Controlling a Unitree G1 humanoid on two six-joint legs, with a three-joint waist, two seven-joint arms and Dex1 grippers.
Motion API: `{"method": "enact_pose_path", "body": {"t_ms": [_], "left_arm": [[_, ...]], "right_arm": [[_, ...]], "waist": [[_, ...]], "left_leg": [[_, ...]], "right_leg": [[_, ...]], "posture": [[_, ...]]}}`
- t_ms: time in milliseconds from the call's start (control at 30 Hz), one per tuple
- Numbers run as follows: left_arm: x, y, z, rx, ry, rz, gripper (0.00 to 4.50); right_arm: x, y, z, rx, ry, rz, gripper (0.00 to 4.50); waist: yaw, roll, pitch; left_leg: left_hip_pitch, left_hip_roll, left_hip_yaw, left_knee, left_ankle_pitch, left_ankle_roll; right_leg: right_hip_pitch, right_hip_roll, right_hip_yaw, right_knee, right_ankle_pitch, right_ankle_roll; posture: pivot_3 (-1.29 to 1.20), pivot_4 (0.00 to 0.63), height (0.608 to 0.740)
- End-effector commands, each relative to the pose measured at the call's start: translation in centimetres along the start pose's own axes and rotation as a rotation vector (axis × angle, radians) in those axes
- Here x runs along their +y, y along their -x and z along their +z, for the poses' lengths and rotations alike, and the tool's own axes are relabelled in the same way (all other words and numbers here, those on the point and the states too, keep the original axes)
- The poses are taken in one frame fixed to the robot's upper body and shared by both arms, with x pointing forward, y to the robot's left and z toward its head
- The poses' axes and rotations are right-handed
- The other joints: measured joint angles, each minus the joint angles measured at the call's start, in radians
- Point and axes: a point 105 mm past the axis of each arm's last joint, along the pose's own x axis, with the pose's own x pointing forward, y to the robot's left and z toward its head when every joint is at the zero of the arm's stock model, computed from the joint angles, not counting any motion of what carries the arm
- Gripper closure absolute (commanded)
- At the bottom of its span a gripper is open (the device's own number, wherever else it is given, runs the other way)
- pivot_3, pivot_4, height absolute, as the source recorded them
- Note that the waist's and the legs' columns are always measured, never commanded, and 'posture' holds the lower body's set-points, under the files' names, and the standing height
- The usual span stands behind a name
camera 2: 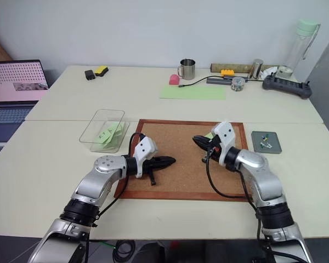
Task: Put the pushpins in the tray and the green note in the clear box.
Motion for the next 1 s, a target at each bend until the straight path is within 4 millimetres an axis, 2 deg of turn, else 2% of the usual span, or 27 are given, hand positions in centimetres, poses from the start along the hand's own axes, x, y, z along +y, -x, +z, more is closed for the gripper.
{"method": "enact_pose_path", "body": {"t_ms": [33, 167, 400, 533, 667, 733, 767, 867, 1000], "left_arm": [[-0.3, 0.1, 0.2, -0.036, 0.099, -0.024, 4.31], [-0.5, 0.1, 1.9, -0.107, 0.143, -0.058, 3.62], [0.1, 0.1, 5.5, -0.24, 0.228, -0.072, 2.27], [-0.4, 0.1, 6.4, -0.264, 0.252, -0.117, 1.35], [-0.7, -0.2, 6.6, -0.277, 0.259, -0.119, 0.66], [-0.5, -0.2, 7.0, -0.299, 0.273, -0.109, 0.27], [0.1, 0.0, 7.7, -0.329, 0.297, -0.091, 0.04], [1.0, 0.6, 9.5, -0.403, 0.358, -0.09, 0.04], [1.2, 0.9, 10.8, -0.446, 0.391, -0.112, 0.04]], "right_arm": [[-1.0, 0.4, 2.5, -0.077, 0.031, -0.058, 4.5], [-1.8, 0.4, 2.9, -0.098, 0.024, -0.108, 4.5], [-1.4, 0.3, 2.8, -0.07, 0.084, -0.08, 4.5], [-1.5, 0.3, 2.9, -0.073, 0.087, -0.089, 4.5], [-1.0, 0.2, 2.9, -0.07, 0.112, -0.069, 4.5], [-0.6, 0.2, 2.7, -0.052, 0.152, -0.044, 4.5], [0.1, 0.3, 2.0, -0.014, 0.229, -0.001, 4.5], [1.4, 0.8, 0.2, 0.083, 0.447, 0.122, 4.5], [2.1, 1.1, -0.5, 0.111, 0.651, 0.214, 4.5]], "waist": [[0.0, 0.0, 0.0], [0.0, 0.0, 0.0], [0.002, -0.001, 0.001], [0.0, -0.001, 0.001], [0.0, -0.001, 0.001], [0.0, -0.001, 0.001], [0.0, -0.001, 0.001], [0.004, -0.003, 0.002], [0.0, -0.003, 0.002]], "left_leg": [[0.0, 0.0, 0.0, 0.0, 0.0, 0.0], [0.0, 0.0, 0.0, 0.0, 0.0, 0.0], [-0.002, 0.0, -0.001, 0.0, 0.0, 0.0], [-0.001, 0.0, 0.0, 0.0, 0.0, 0.0], [-0.001, 0.0, -0.001, 0.0, 0.0, 0.0], [-0.001, 0.0, -0.001, 0.0, 0.0, 0.0], [-0.001, 0.0, 0.0, 0.0, 0.0, 0.0], [-0.002, -0.001, -0.001, 0.0, 0.0, 0.0], [-0.002, -0.001, -0.001, 0.001, 0.0, 0.0]], "right_leg": [[0.0, 0.0, 0.0, 0.0, 0.0, 0.0], [0.0, 0.0, 0.0, 0.0, 0.0, 0.0], [0.0, 0.0, -0.001, 0.0, 0.0, 0.0], [0.0, 0.0, -0.001, 0.0, 0.0, 0.0], [0.0, 0.0, -0.001, 0.0, 0.0, 0.0], [0.0, 0.0, -0.001, 0.0, 0.0, 0.0], [0.0, 0.0, -0.001, 0.0, 0.0, 0.0], [0.0, -0.001, -0.002, -0.001, 0.0, 0.0], [0.0, -0.001, -0.001, -0.001, 0.0, 0.0]], "posture": [[0.0, 0.15, 0.74], [0.0, 0.15, 0.74], [0.0, 0.15, 0.74], [0.0, 0.15, 0.74], [0.0, 0.15, 0.74], [0.0, 0.15, 0.74], [0.0, 0.15, 0.74], [0.0, 0.15, 0.74], [0.0, 0.15, 0.74]]}}
